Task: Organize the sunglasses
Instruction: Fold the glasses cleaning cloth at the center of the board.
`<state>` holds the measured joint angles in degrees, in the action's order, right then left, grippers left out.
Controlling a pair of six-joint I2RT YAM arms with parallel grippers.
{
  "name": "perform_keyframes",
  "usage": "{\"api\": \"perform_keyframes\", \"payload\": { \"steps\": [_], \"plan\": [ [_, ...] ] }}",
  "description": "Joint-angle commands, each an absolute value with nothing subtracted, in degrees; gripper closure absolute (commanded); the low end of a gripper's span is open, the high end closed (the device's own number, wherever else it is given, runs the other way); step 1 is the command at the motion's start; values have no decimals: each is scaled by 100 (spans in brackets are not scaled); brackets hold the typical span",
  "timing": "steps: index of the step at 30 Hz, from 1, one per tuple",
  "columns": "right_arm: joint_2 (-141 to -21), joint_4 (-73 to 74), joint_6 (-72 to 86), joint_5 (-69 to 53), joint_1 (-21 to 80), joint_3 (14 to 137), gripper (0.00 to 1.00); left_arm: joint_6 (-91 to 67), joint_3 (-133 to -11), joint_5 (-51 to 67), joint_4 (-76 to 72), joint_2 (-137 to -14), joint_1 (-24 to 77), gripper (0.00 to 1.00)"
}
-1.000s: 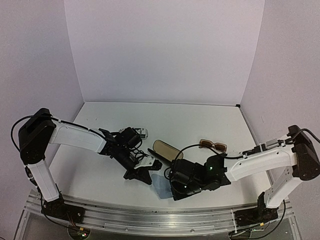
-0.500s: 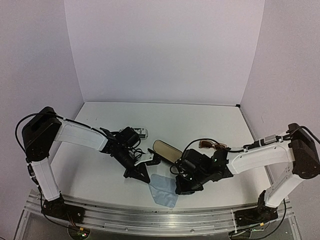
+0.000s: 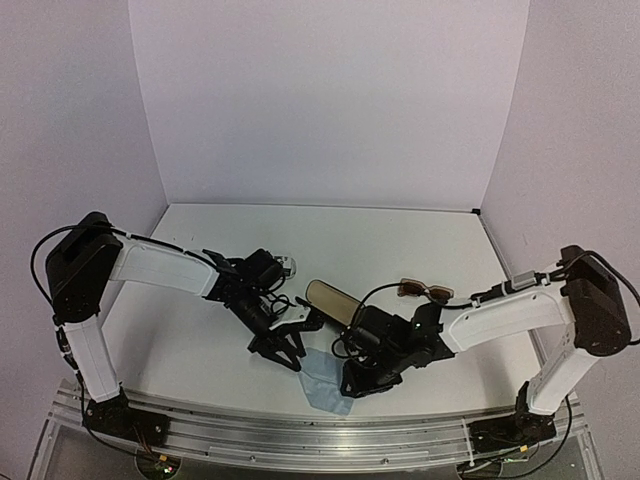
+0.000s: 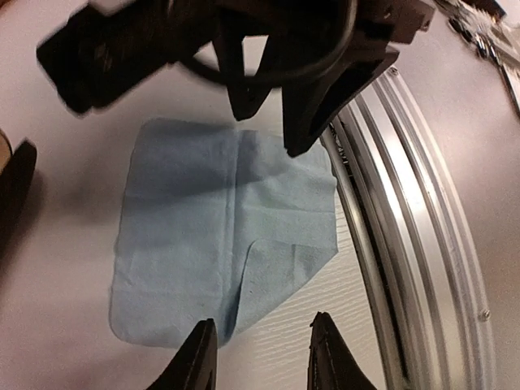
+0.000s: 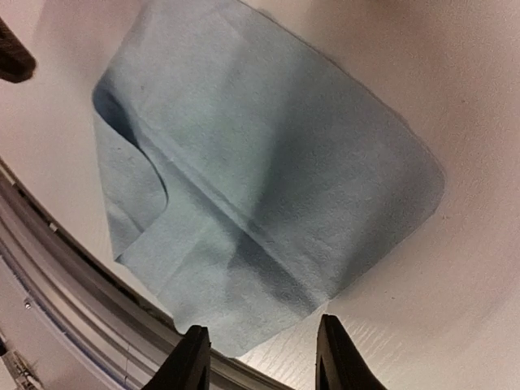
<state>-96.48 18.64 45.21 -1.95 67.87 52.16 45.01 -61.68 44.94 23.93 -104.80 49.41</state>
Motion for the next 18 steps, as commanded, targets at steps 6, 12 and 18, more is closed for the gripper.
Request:
{"api": "perform_keyframes", "payload": {
  "steps": [6, 12, 18],
  "plan": [
    [-10081, 2456, 2909, 1698, 8207, 5945, 51, 5304, -6166, 5369, 2730, -10430, 4661, 30],
    [-10522, 2417, 2209, 1416, 8204, 6085, 52, 5451, -5922, 5199, 2634, -10239, 4623, 26],
    [-10747, 2399, 2423, 1484, 8184, 6197, 67, 5409, -5746, 5160, 2595, -10074, 4623, 26]
  ]
}}
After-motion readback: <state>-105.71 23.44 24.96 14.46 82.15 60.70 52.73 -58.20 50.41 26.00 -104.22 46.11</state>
